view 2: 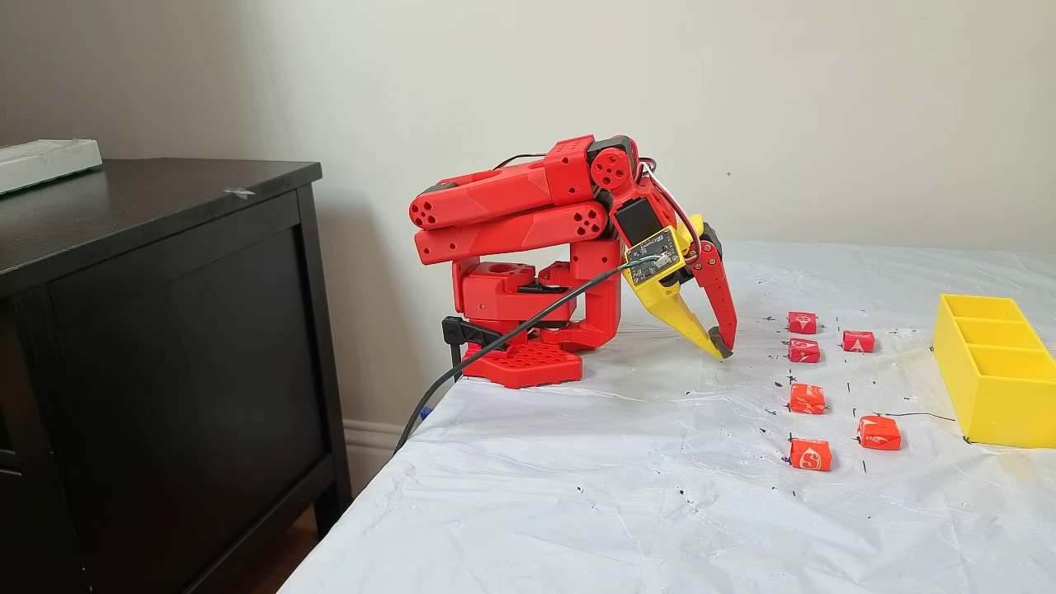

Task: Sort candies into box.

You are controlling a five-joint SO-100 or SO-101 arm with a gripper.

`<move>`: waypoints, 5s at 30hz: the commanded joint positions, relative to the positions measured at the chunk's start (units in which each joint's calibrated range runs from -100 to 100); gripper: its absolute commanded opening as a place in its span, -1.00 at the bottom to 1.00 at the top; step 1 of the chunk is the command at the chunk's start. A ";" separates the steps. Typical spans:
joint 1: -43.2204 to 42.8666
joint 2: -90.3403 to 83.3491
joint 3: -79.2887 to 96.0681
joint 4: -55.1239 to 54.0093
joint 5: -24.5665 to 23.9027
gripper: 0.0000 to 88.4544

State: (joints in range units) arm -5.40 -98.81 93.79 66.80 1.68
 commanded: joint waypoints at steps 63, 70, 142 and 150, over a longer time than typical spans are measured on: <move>-21.68 57.59 -67.89 7.66 -10.74 -1.00; -21.41 68.70 -77.17 7.33 -13.28 -1.00; -27.29 94.23 -75.08 -6.99 -10.55 -0.25; -26.75 97.37 -76.44 -6.91 -10.26 -0.29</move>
State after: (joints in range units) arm -31.82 -1.32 22.45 60.13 -9.01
